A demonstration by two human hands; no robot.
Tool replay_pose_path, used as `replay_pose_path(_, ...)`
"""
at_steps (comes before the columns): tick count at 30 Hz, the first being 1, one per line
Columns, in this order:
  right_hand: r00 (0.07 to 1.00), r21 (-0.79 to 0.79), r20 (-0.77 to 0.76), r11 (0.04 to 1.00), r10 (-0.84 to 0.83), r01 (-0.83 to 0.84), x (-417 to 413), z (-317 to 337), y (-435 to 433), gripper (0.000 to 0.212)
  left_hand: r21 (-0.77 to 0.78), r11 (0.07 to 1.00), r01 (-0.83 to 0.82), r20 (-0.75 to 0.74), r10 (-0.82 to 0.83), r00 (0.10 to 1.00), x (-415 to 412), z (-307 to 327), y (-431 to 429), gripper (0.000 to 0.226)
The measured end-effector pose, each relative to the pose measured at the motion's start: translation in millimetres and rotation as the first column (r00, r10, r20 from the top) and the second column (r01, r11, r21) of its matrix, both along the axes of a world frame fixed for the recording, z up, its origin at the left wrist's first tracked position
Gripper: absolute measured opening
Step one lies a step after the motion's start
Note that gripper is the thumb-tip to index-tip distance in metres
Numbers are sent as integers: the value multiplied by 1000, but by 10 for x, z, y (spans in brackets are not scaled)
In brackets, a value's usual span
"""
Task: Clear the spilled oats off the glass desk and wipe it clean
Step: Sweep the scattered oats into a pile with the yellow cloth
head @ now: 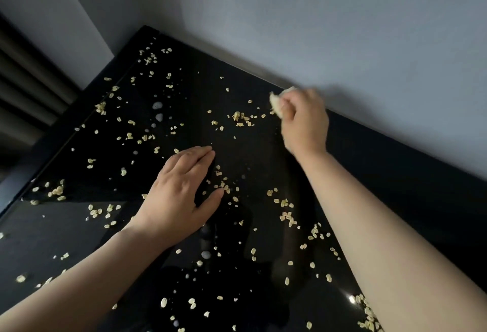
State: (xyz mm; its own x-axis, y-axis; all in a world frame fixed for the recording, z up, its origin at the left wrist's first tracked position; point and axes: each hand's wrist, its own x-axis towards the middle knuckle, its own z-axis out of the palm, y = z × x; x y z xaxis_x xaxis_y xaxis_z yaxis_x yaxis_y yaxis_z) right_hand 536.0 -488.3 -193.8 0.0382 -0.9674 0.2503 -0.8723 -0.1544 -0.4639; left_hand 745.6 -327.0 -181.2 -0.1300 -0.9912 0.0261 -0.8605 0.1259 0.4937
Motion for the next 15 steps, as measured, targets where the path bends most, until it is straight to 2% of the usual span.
replay_pose_path(4, 949, 32, 81, 951, 304, -308, 112, 12, 677, 11, -6, 1000, 22, -46, -23, 999, 51, 6, -15, 65)
replay_pose_path(7, 908, 114, 183, 910, 376, -399, 58, 117, 1052, 5, -30, 998, 47, -66, -49, 997, 102, 2, -28, 64)
replay_pose_path(10, 920, 62, 232, 939, 315, -337, -2, 289, 956, 10, -42, 997, 61, -82, -65, 995, 130, -26, -18, 64)
replay_pose_path(13, 970, -14, 180, 987, 163, -163, -10, 400, 439, 12, -55, 996, 73, -75, -77, 994, 140, -40, -9, 66)
replay_pose_path(15, 983, -9, 178, 999, 41, -40, 21, 340, 31, 13, -57, 995, 87, -56, -90, 994, 139, -49, 3, 69)
